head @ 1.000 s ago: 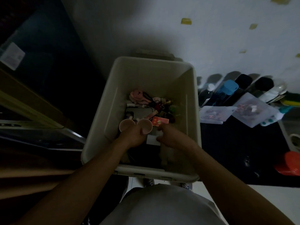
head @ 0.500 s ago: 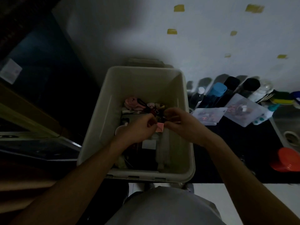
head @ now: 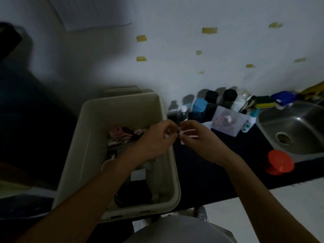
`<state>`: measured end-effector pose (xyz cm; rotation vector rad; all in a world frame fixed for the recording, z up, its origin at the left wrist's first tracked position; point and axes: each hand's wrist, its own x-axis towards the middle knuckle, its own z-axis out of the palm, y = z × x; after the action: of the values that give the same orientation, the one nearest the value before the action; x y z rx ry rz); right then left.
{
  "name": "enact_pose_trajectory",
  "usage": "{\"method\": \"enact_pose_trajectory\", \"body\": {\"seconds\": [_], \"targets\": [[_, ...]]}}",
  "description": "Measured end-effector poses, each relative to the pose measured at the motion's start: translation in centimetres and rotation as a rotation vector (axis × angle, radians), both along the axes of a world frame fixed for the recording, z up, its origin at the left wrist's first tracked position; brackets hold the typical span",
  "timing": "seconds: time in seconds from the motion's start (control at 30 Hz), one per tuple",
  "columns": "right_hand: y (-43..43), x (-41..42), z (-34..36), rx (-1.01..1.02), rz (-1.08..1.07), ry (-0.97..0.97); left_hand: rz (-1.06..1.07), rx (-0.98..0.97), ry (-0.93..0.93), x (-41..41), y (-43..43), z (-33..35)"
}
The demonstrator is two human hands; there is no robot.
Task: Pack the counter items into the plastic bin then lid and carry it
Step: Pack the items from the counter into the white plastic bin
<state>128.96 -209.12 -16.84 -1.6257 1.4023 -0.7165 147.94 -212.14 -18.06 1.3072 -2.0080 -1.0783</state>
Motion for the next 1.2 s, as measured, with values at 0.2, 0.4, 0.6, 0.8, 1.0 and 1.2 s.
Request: {"method": "enact_pose_trajectory", "body": {"seconds": [0.2, 0.4, 0.6, 0.8, 1.0, 1.2], "targets": [[0.7, -6.5, -0.9, 0.009, -0.132, -0.042, -0.132, 0.000, -0.028, -6.2, -1.0, 0.0], [2.0, -12.2, -2.7, 0.074, -0.280, -0.044, -0.221, 0.018, -0.090, -12.3, -1.3, -1.7], [3.7, -18.5, -4.2, 0.126, -0.407, -0.037, -0.303, 0.056, -0.103, -18.4, -1.1, -2.8], [5.2, -24.1, -6.0, 0.154, -0.481, 0.037, -0.347, 0.086, -0.156, -24.4, -1.5, -4.7], [6.0, -28.9, -8.8, 0.207, -0.575, 0.052, -0.398, 0.162, -0.119, -30.5, -1.1, -7.0], [6.4, -32.7, -12.1, 0.262, -0.670, 0.018, -0.336, 0.307, -0.051, -36.1, 0.3, -10.3]]}}
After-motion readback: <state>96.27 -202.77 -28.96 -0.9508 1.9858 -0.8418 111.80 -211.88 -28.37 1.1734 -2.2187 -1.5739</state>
